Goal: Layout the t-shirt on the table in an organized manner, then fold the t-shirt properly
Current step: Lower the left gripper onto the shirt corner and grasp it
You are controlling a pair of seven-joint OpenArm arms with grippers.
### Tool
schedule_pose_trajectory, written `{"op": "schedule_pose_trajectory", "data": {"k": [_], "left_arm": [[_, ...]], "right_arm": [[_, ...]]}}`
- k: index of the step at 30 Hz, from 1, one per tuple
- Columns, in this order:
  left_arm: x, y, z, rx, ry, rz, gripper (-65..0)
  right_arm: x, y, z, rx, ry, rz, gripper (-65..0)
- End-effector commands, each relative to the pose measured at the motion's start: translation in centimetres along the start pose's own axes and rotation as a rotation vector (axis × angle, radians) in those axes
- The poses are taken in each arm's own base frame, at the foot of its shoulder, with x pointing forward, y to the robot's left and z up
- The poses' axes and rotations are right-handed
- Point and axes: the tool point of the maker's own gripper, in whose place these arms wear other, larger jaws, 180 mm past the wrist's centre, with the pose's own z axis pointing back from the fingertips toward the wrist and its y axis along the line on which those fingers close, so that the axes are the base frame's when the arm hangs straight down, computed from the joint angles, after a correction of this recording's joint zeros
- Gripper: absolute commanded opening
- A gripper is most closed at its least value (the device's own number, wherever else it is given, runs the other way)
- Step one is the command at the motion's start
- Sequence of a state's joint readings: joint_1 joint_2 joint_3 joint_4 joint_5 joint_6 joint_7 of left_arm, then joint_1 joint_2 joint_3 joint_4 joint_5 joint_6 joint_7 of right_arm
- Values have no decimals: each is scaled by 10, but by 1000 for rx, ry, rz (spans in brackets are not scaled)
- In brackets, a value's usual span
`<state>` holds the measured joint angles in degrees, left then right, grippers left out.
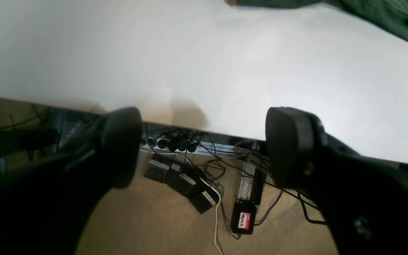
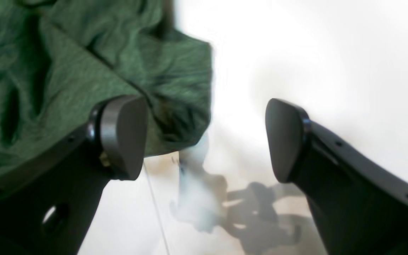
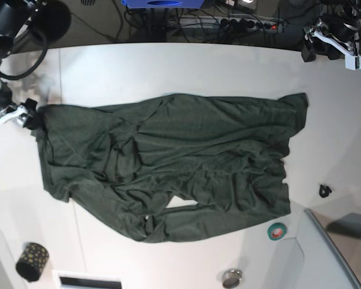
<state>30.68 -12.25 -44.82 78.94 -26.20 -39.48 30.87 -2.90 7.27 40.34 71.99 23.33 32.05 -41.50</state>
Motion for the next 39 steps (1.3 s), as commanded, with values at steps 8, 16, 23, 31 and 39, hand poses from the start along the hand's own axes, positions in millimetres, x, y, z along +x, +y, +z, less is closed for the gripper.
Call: {"op": "schedule_pose_trajectory", "data": {"k": [8,16,23,31,39], "left_arm": [[10,4,5,1,-30,-17,-125],[11,4,5,1,-30,-19,-125],[10,5,5,1,-29,-18,-125],[20,-1,-2,-13,-62,-1,-115],[33,-10,-26,-44,-107,75,-114]], "right_arm": [[-10,18,-13,117,27,41,-161],[-27,40,-31,182,108,98,-161],[-30,40,-32,186,110,91,-168],[-44,38,-38,191,152,52,-554],[-49,38,-38,194,165,48,-645]]}}
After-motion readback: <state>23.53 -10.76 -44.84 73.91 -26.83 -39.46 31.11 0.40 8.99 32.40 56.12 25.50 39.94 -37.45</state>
